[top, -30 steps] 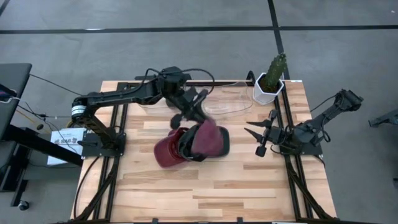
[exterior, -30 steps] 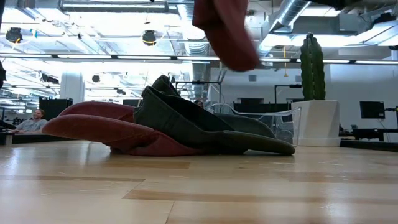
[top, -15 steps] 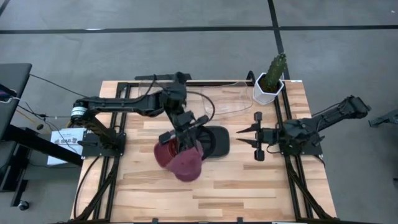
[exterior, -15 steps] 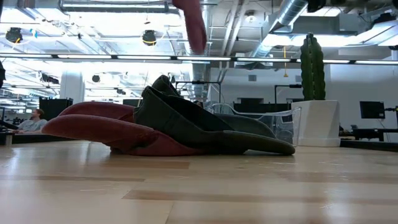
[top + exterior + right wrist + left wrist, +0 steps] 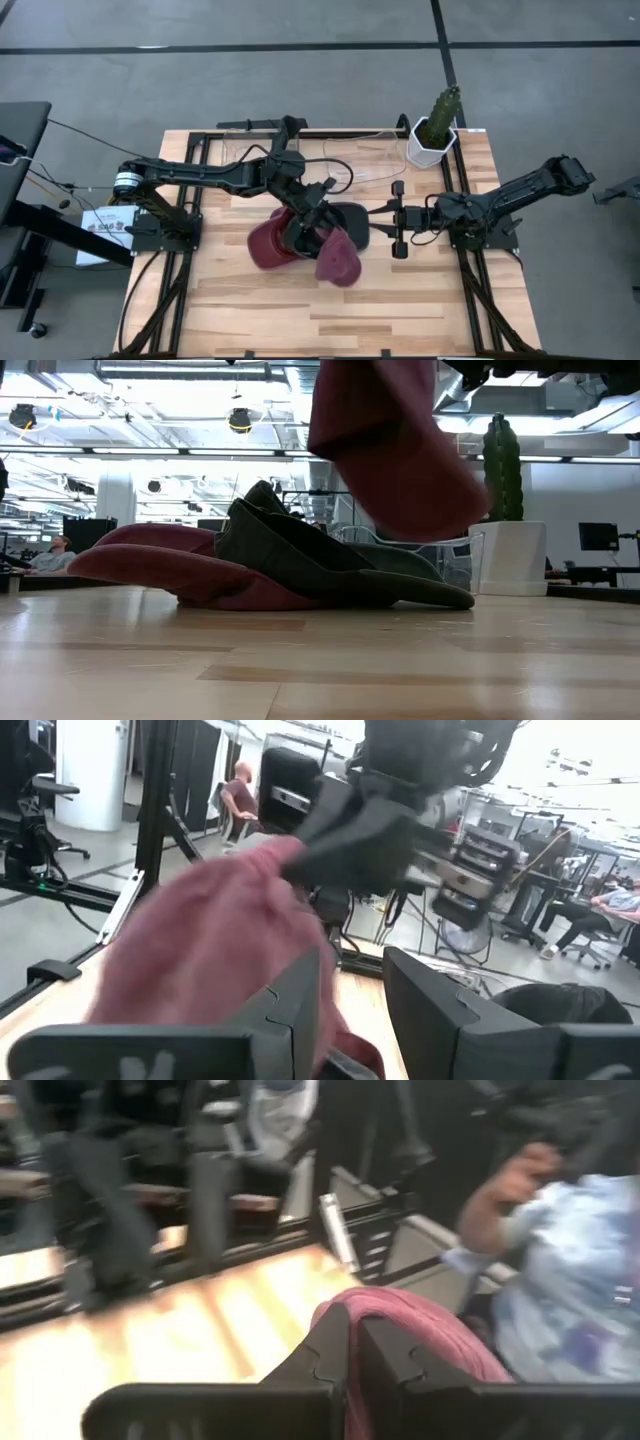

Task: Pick & Place hat
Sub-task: Put the red cap into the right transparent bin

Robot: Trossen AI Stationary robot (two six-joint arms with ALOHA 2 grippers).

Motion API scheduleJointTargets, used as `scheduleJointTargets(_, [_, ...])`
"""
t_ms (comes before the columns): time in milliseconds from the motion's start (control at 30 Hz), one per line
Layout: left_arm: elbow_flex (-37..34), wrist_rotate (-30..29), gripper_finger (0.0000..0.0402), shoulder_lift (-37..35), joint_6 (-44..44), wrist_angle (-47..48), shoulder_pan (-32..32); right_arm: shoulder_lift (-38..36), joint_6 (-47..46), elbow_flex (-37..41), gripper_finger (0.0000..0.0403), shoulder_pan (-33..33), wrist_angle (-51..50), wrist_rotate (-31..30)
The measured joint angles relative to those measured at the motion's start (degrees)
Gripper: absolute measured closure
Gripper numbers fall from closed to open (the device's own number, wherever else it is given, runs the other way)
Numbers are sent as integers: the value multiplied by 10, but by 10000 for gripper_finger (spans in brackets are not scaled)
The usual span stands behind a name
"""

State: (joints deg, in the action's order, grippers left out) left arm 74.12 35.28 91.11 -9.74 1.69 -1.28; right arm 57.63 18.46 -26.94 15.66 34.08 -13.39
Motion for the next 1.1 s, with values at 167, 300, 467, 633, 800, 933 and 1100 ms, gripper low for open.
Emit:
scheduleJointTargets(167, [-2,-97,391,0,0,-2,2,20,-1,0,301,0,21,1])
scheduleJointTargets(300, [-2,-214,391,0,2,-12,7,40,-21,0,301,1,20,1])
scheduleJointTargets(467, [-3,-366,391,-7,2,-16,10,65,-24,0,301,1,20,-5])
scheduleJointTargets(633, [-3,-501,391,-42,25,-18,10,62,-20,0,301,9,5,-66])
scheduleJointTargets(800, [-3,-609,391,-89,34,-22,13,62,13,0,301,34,-6,-190])
scheduleJointTargets(933, [-2,-625,391,-118,53,-39,13,64,30,0,301,43,-6,-268])
scheduleJointTargets(1100, [-2,-625,391,-126,62,-71,13,64,30,0,301,31,-7,-301])
